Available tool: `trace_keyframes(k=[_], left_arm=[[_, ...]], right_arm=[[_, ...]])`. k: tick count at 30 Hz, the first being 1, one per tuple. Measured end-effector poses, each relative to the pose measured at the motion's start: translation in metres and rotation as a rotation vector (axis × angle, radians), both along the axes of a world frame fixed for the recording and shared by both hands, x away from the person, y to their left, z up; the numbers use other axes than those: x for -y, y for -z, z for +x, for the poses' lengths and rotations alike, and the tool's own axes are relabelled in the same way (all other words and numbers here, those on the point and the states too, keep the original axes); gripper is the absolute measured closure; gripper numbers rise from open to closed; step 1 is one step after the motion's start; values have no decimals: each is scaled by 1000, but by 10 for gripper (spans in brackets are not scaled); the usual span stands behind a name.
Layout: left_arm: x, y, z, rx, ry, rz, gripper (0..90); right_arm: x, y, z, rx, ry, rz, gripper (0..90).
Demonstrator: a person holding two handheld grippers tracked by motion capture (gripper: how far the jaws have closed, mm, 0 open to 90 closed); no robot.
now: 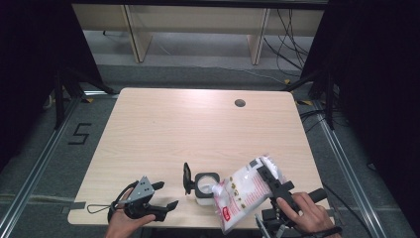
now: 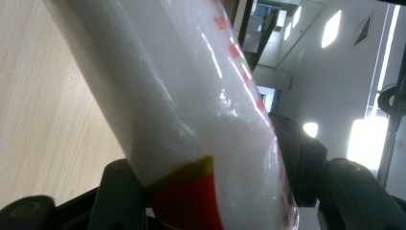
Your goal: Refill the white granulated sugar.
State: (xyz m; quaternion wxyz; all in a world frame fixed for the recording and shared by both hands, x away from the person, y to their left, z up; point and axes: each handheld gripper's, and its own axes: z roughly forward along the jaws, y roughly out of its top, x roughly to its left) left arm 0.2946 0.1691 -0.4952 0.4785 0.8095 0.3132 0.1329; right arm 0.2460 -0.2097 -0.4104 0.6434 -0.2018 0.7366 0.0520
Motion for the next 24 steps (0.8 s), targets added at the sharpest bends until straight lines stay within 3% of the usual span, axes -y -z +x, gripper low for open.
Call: trace_keyframes(k=[8,9,10,11,13,15,17,18,22,24], left_arm=[[1,0,0,0,-6,-17,184],[0,0,0,1,0,0,184],[0,0,0,0,-1,-2,184],[0,0,0,0,-1,-1,184],[1,0,0,0,-5,-15,184],[0,0,0,4,4,0,184],[0,0,0,1,-1,-2,184],[1,0,0,7,1,-16,184],[0,0,0,1,-1,-2,184],[1,0,0,2,-3,-19,184]], right_arm=[[0,-1,0,10,-9,-13,470],[0,-1,0,10,-9,-13,470],[1,1,0,-6,-1,18,470],[1,1,0,-7,-1,17,470],[0,-1,0,11,-11,-12,470],[1,1,1,-8,-1,18,470],[1,1,0,-10,6,13,470],[0,-1,1,9,-17,-6,470],[0,-1,1,9,-21,-4,470],[0,-1,1,8,-21,-4,470]])
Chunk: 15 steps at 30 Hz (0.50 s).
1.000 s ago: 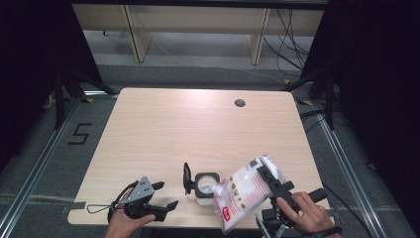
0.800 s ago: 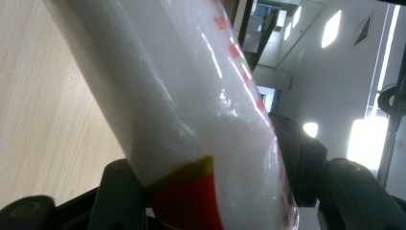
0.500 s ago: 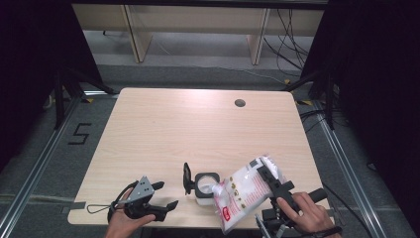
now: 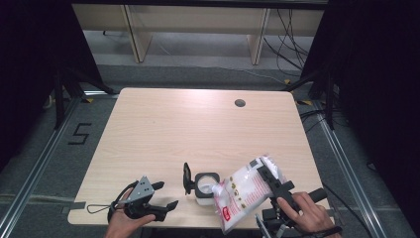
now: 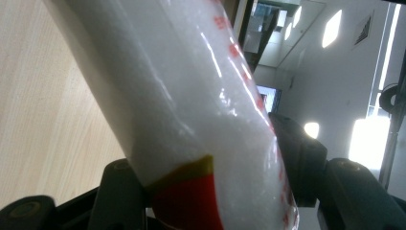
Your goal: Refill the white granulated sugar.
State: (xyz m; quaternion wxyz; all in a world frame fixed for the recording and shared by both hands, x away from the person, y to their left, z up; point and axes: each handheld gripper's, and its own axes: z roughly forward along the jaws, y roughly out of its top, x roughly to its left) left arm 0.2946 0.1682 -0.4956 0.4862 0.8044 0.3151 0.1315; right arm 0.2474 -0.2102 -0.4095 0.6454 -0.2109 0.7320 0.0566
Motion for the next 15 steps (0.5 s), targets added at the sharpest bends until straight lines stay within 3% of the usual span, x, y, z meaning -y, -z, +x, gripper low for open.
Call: trace_keyframes(k=[3,5,6,7,15], left_arm=[[-1,0,0,5,5,8,184],[0,0,0,5,3,2,185],[-1,0,1,6,7,9,185],[-1,0,0,4,6,9,184],[0,0,0,5,3,1,184]], right_arm=[[1,2,-1,-15,24,14,471],[0,1,0,17,-11,10,471],[0,2,-1,-1,7,23,472],[-1,0,-1,6,9,-6,473],[-1,0,-1,1,9,-3,479]])
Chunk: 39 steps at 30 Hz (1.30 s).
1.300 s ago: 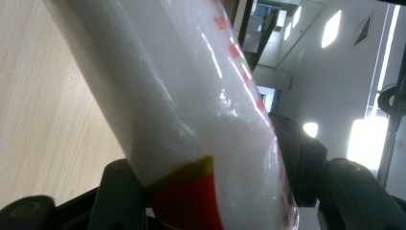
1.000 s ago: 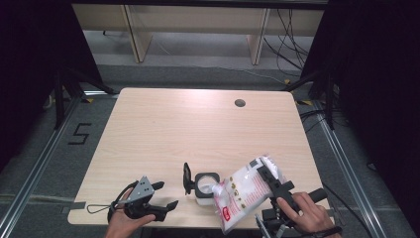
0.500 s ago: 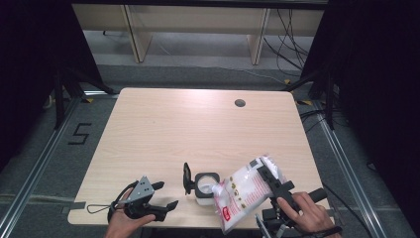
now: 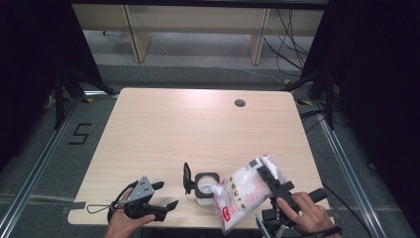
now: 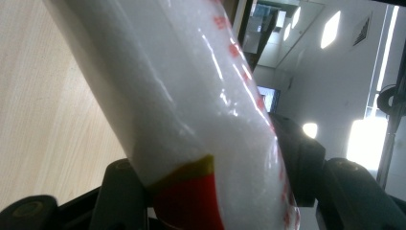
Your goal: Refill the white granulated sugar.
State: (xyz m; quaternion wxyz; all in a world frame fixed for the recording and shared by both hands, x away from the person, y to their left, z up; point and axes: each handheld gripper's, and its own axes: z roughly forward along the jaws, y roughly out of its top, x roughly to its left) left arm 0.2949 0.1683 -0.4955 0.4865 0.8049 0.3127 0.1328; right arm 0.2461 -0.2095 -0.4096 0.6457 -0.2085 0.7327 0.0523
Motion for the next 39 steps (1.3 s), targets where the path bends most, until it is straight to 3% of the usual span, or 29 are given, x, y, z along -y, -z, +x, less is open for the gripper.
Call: trace_keyframes(k=[3,7,9,11,13,14,15,16,17,18,19,20,21,22,23,25,27,28,31,32,34,35,37,39], left_arm=[[0,0,0,0,0,0,184],[0,0,0,0,1,1,184],[0,0,0,0,0,-2,185],[-1,0,0,1,4,9,185],[-1,0,0,2,5,9,184],[-1,0,0,2,5,9,184],[-1,0,0,1,5,9,184],[-1,0,0,2,4,7,184],[-1,0,0,1,4,4,184],[-1,0,0,1,4,4,184],[-1,0,0,2,4,4,184],[-1,0,0,2,4,4,184],[0,0,0,-1,-3,-8,184],[0,-1,-1,-2,-9,4,184],[-1,-1,0,0,-6,8,184],[-1,-1,0,1,-3,13,184],[-1,-1,0,0,-2,13,185],[-1,-1,0,1,-3,12,185],[-1,-1,0,2,-6,6,184],[-2,-1,0,4,0,16,185],[-1,-1,-1,0,-8,-1,184],[-1,-1,-1,0,-8,-1,184],[-1,-1,0,3,-4,12,184],[-1,-1,0,1,-3,11,184]], right_arm=[[1,1,0,-11,13,13,482],[0,-1,0,0,0,-5,487],[1,2,0,-22,19,23,489],[1,0,1,-2,-12,1,491],[1,1,1,-18,7,18,493],[2,2,3,-1,-21,21,495],[3,4,1,-37,20,42,498],[3,2,2,-25,17,18,500],[3,2,4,-9,-20,21,502],[3,2,4,-9,-20,21,502],[5,5,4,-31,-1,38,507],[5,3,5,-34,1,4,514],[6,4,6,-38,-4,14,516],[7,6,5,-62,27,30,518],[7,6,8,-36,-17,22,520],[9,7,8,-61,18,13,526],[10,8,11,-54,-11,11,530],[11,9,10,-76,20,13,532],[12,10,13,-71,12,-7,538],[13,13,13,-91,29,17,540],[14,16,15,-100,30,19,544],[14,15,16,-92,35,-7,546],[16,21,16,-114,57,22,549],[15,20,17,-107,46,-5,550]])
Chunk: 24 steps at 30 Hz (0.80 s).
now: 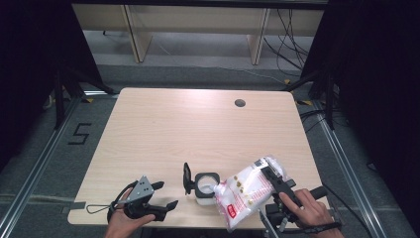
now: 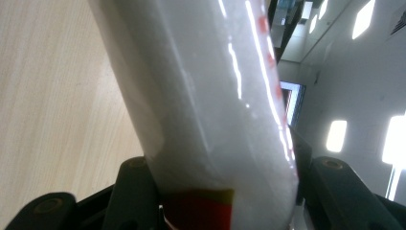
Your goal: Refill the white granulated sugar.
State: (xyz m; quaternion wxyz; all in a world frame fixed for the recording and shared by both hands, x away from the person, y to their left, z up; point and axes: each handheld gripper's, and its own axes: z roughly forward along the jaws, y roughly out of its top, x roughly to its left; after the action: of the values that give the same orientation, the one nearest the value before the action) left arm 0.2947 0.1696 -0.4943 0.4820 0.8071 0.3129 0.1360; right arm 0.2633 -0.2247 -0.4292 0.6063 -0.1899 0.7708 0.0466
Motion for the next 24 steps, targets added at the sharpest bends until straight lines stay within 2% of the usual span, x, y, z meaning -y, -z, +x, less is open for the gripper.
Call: trace_keyframes(k=[1,4,5,6,7,8,9,11,12,13,14,16,17,18,19,20,22,23,24], left_arm=[[1,1,0,-2,0,-20,184],[1,1,0,-2,1,-20,184],[0,1,1,0,7,-6,184],[1,1,0,-2,0,-21,184],[1,1,0,-1,0,-20,184],[-1,0,0,1,3,1,184],[-1,0,1,2,2,1,184],[0,0,0,-11,-9,-12,184],[1,1,0,-7,-7,-28,184],[1,1,1,-1,0,-23,184],[1,1,1,-1,0,-23,184],[1,1,1,-1,0,-23,184],[1,1,0,-7,-8,-26,184],[1,1,0,-10,-12,-29,184],[0,0,0,-8,-10,-8,185],[-1,0,1,3,6,-1,185],[-1,0,1,1,4,-3,185],[1,1,-1,-17,-19,-21,185],[0,1,0,-16,-11,-11,185]], right_arm=[[1,3,1,-4,10,5,553],[0,3,2,7,-3,-11,554],[1,5,3,11,-6,-14,556],[1,6,3,-7,19,-20,556],[1,8,4,14,-10,-15,556],[1,8,5,13,-8,-28,557],[1,9,4,-2,19,-31,557],[1,13,5,-4,23,0,557],[0,11,6,10,5,-25,558],[0,11,6,-1,19,-34,559],[1,12,7,-1,8,-27,560],[2,14,6,-24,43,-12,563],[2,14,7,-22,30,-21,565],[4,18,8,-22,22,30,567],[3,14,8,-39,32,-6,569],[5,16,9,-60,41,30,571],[6,14,10,-65,33,33,573],[9,17,13,-104,28,65,576],[11,18,14,-121,27,86,577]])
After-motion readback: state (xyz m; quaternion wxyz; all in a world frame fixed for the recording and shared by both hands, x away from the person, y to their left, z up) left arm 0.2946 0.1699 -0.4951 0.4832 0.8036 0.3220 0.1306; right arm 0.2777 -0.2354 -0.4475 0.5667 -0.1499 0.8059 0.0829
